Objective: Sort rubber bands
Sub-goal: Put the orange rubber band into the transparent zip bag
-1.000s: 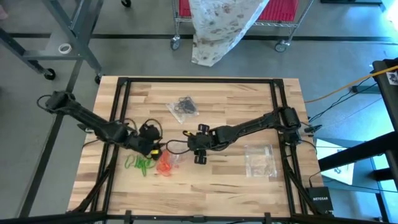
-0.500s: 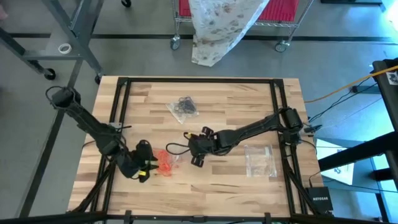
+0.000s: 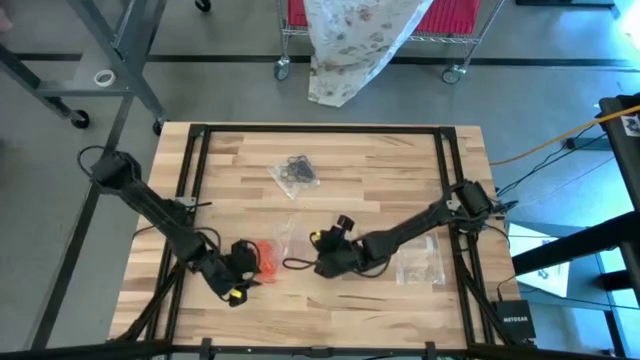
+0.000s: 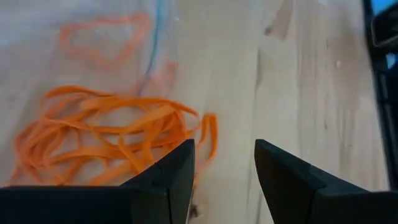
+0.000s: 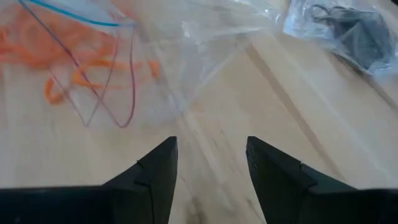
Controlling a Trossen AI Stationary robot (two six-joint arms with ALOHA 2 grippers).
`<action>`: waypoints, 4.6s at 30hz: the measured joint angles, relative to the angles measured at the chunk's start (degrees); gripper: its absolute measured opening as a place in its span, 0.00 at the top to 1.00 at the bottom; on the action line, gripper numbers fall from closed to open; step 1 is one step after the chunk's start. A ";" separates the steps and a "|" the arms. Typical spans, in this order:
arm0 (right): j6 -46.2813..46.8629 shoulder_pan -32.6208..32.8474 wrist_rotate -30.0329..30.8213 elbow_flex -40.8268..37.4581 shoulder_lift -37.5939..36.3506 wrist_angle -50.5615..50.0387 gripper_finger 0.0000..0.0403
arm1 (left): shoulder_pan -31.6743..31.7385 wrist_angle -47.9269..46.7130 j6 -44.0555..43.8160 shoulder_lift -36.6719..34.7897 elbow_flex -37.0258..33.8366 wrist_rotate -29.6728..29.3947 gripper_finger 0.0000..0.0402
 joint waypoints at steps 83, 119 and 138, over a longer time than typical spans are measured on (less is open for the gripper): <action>6.14 2.61 5.49 -7.50 -0.04 11.46 0.54 | 14.81 0.64 43.85 10.67 14.85 -1.29 0.99; 6.16 2.54 1.64 -7.57 -0.02 12.43 0.54 | 12.74 -12.62 38.54 7.34 18.36 -8.34 0.99; 4.24 -4.65 -1.19 -7.57 0.00 29.09 0.54 | 12.69 -12.44 36.36 4.90 18.50 -8.33 0.99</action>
